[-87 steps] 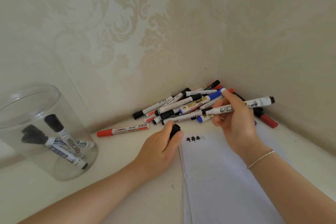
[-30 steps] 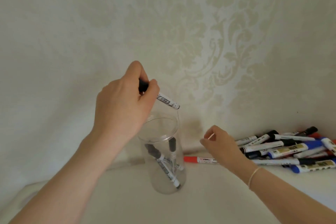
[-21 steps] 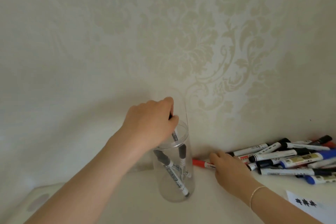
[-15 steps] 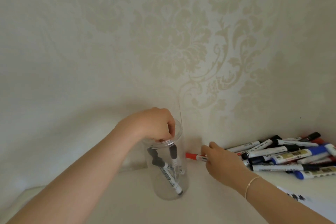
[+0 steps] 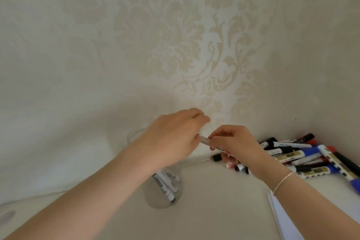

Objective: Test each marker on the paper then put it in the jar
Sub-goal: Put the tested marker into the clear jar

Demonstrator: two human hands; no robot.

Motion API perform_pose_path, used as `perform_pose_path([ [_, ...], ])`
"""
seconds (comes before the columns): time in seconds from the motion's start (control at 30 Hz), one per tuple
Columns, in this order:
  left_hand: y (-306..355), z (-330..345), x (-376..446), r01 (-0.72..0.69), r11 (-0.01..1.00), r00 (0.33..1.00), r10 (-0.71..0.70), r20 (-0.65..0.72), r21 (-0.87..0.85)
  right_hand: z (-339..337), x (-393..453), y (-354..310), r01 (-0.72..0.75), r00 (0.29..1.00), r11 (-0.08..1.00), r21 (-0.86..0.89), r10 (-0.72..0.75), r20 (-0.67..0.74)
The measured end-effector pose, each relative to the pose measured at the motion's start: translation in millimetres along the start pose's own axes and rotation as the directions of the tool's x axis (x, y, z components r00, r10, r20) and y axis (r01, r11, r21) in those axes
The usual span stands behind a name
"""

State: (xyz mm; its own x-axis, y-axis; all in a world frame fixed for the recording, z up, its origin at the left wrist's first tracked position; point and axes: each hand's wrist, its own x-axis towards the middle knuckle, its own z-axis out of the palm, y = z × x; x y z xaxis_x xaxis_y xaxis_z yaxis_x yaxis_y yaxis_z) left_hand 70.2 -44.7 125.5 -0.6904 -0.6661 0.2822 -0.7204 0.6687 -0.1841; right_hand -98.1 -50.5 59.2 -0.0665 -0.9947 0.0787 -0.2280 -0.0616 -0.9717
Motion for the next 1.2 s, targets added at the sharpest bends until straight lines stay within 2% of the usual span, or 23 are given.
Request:
perform_pose_path([
  [0.07,8,28,6,-0.015,0.997,0.989,0.004,0.150,0.076,-6,-2,10,-0.019,1.000,0.999,0.044,0.019,0.007],
  [0.13,14,52,13,-0.009,0.988,0.975,-0.024,0.219,0.152,-11,-5,21,-0.065,0.998,0.992,0.113,0.062,0.026],
  [0.2,21,67,21,0.005,0.978,0.975,-0.051,0.215,0.211,-19,-8,30,-0.110,0.993,0.965,0.239,0.099,0.057],
  [0.27,25,71,28,0.019,0.978,0.987,-0.052,0.155,0.210,-30,-11,36,-0.147,0.989,0.883,0.445,0.130,0.068],
  [0.3,25,73,32,0.024,0.986,0.994,-0.042,0.105,0.166,-35,-11,37,-0.157,0.987,0.808,0.568,0.143,0.069],
  [0.37,26,74,36,0.015,0.999,0.999,-0.013,0.033,-0.052,-42,-15,38,-0.135,0.989,0.634,0.762,0.133,0.065],
  [0.4,29,76,37,-0.001,0.981,1.000,0.005,0.021,-0.195,-43,-17,39,-0.119,0.992,0.595,0.795,0.112,0.064],
  [0.43,35,78,38,-0.026,0.939,0.999,0.032,0.013,-0.342,-43,-18,39,-0.111,0.994,0.613,0.782,0.085,0.075],
  [0.53,53,84,41,-0.004,0.734,0.999,0.039,0.037,-0.679,-41,-24,37,-0.107,0.993,0.748,0.655,0.049,0.106],
  [0.63,63,81,42,0.091,0.554,0.986,0.068,0.154,-0.827,-52,-33,31,-0.101,0.994,0.794,0.600,0.056,0.094],
  [0.73,78,71,40,0.192,0.228,0.943,0.228,0.244,-0.955,-67,-45,26,-0.066,0.994,0.849,0.524,0.012,0.106],
  [0.8,87,64,40,0.320,0.015,0.886,0.350,0.304,-0.947,-77,-54,21,-0.019,0.996,0.881,0.473,-0.025,0.088],
  [0.83,88,64,42,0.401,-0.099,0.847,0.418,0.328,-0.911,-86,-57,20,0.021,0.997,0.864,0.503,-0.054,0.051],
  [0.9,85,64,41,0.574,-0.325,0.773,0.517,0.367,-0.752,-115,-59,22,0.137,0.990,0.696,0.705,-0.089,-0.105],
  [0.93,83,67,39,0.598,-0.363,0.766,0.520,0.378,-0.714,-133,-58,27,0.191,0.978,0.636,0.748,-0.056,-0.202],
  [0.97,82,73,35,0.589,-0.332,0.780,0.474,0.409,-0.737,-150,-57,35,0.212,0.957,0.664,0.717,0.009,-0.290],
  [1.0,82,81,31,0.550,-0.221,0.806,0.394,0.442,-0.806,-161,-57,46,0.181,0.934,0.747,0.640,0.073,-0.349],
  [1.03,85,91,29,0.487,-0.051,0.839,0.306,0.450,-0.872,-165,-57,57,0.104,0.921,0.831,0.546,0.127,-0.369],
  [1.1,95,114,30,0.306,0.324,0.914,0.163,0.372,-0.895,-157,-56,80,-0.071,0.923,0.913,0.402,0.213,-0.319],
  [1.13,101,127,33,0.211,0.467,0.942,0.137,0.306,-0.859,-149,-56,88,-0.136,0.926,0.921,0.364,0.248,-0.284],
  [1.2,112,144,38,0.064,0.633,0.966,0.154,0.207,-0.771,-133,-57,99,-0.199,0.929,0.926,0.321,0.283,-0.240],
])
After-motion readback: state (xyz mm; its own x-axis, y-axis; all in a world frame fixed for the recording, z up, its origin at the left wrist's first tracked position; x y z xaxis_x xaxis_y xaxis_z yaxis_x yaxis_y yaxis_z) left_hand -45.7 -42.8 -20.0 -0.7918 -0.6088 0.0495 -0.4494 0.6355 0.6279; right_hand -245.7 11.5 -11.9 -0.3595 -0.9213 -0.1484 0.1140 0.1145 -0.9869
